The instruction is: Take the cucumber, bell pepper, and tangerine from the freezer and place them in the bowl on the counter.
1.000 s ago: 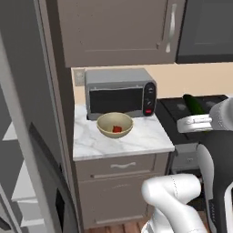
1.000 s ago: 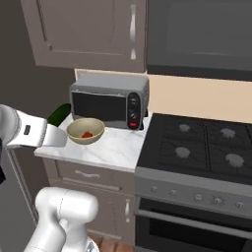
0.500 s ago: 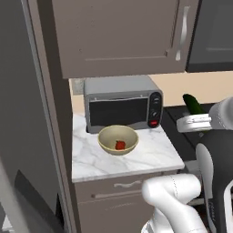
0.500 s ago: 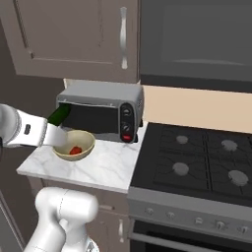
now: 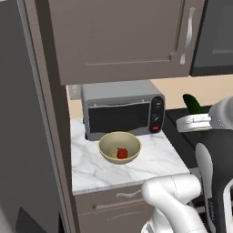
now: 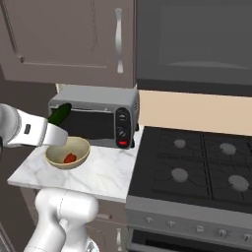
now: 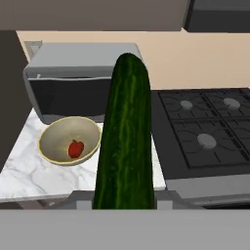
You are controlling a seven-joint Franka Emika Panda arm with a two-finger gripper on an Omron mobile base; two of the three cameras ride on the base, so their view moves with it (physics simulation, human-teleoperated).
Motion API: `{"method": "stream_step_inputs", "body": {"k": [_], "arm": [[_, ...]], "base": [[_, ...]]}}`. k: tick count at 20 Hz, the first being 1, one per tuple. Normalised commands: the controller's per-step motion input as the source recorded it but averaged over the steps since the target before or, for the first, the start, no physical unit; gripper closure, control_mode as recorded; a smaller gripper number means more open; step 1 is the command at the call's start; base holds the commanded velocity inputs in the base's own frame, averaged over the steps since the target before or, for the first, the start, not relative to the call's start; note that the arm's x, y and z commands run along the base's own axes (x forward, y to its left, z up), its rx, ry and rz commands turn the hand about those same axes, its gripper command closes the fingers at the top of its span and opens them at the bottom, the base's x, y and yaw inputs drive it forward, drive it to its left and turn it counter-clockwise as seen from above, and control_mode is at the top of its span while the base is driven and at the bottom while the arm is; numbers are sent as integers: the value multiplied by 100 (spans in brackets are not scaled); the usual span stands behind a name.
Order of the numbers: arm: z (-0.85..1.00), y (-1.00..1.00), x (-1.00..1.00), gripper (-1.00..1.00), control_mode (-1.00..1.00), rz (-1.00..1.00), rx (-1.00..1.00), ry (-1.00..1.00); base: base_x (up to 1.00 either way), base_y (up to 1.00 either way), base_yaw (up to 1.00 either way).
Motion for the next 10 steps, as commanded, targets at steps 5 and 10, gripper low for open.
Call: {"method": "stream_step_inputs", "body": {"k": [5, 10], "arm": [[0, 0, 0, 100, 100, 0, 0, 0], [0, 0, 0, 100, 100, 0, 0, 0]], "base": [[33, 33, -8], [10, 47, -6]]}}
